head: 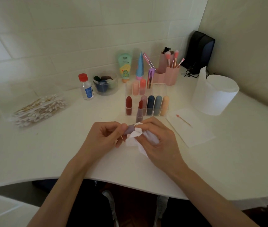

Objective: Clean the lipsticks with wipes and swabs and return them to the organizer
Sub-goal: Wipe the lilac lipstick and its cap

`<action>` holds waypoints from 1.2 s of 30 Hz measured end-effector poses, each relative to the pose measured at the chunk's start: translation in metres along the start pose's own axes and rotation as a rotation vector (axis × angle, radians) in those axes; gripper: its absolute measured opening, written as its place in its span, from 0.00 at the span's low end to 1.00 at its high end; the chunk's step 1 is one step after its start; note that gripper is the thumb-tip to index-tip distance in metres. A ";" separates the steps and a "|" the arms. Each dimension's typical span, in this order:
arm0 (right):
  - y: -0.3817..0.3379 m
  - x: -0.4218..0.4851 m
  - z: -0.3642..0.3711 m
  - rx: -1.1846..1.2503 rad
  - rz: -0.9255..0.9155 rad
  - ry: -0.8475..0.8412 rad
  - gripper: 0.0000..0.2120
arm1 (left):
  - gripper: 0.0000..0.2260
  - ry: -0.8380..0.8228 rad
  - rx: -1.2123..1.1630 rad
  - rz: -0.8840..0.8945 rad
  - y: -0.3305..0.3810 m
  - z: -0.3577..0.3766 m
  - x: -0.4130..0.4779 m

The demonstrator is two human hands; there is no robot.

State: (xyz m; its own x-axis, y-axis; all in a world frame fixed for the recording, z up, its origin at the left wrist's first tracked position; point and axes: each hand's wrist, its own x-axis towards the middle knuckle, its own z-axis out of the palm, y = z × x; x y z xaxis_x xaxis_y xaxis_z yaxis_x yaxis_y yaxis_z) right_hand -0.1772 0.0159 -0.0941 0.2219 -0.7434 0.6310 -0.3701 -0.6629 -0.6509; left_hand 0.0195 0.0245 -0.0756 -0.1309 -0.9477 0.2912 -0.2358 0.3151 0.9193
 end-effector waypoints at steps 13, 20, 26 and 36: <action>-0.001 0.001 0.000 -0.043 -0.047 0.020 0.08 | 0.14 0.026 0.041 0.023 -0.002 0.000 0.001; -0.006 0.002 -0.001 -0.056 -0.004 0.014 0.05 | 0.10 0.125 -0.040 0.053 -0.001 -0.002 0.000; 0.000 0.000 0.000 -0.107 -0.071 0.026 0.08 | 0.17 0.036 0.039 -0.025 -0.001 0.002 0.001; -0.008 0.002 -0.001 0.111 0.098 -0.015 0.06 | 0.11 0.112 -0.030 0.129 -0.008 -0.005 0.000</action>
State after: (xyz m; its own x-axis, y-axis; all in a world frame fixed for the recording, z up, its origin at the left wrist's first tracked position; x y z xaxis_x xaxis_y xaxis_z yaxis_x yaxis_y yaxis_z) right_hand -0.1749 0.0195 -0.0873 0.2037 -0.8057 0.5562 -0.2888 -0.5923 -0.7522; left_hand 0.0256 0.0214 -0.0812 -0.0497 -0.8999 0.4333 -0.1948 0.4342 0.8795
